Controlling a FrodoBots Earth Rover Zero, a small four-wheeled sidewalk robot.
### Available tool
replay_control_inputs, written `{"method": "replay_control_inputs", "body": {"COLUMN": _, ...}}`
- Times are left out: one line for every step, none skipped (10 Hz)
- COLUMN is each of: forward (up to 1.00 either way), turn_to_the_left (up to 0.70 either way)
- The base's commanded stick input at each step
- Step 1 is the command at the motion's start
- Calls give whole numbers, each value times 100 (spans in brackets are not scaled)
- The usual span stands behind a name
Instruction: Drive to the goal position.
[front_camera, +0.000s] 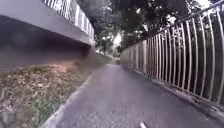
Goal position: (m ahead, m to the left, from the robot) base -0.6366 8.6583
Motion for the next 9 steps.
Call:
{"method": "replay_control_inputs", "body": {"forward": 70, "turn_to_the_left": -14}}
{"method": "replay_control_inputs", "body": {"forward": 70, "turn_to_the_left": -14}}
{"method": "replay_control_inputs", "body": {"forward": 70, "turn_to_the_left": -3}}
{"method": "replay_control_inputs", "body": {"forward": 70, "turn_to_the_left": 0}}
{"method": "replay_control_inputs", "body": {"forward": 70, "turn_to_the_left": 0}}
{"method": "replay_control_inputs", "body": {"forward": 70, "turn_to_the_left": 0}}
{"method": "replay_control_inputs", "body": {"forward": 70, "turn_to_the_left": 0}}
{"method": "replay_control_inputs", "body": {"forward": 70, "turn_to_the_left": 0}}
{"method": "replay_control_inputs", "body": {"forward": 70, "turn_to_the_left": 0}}
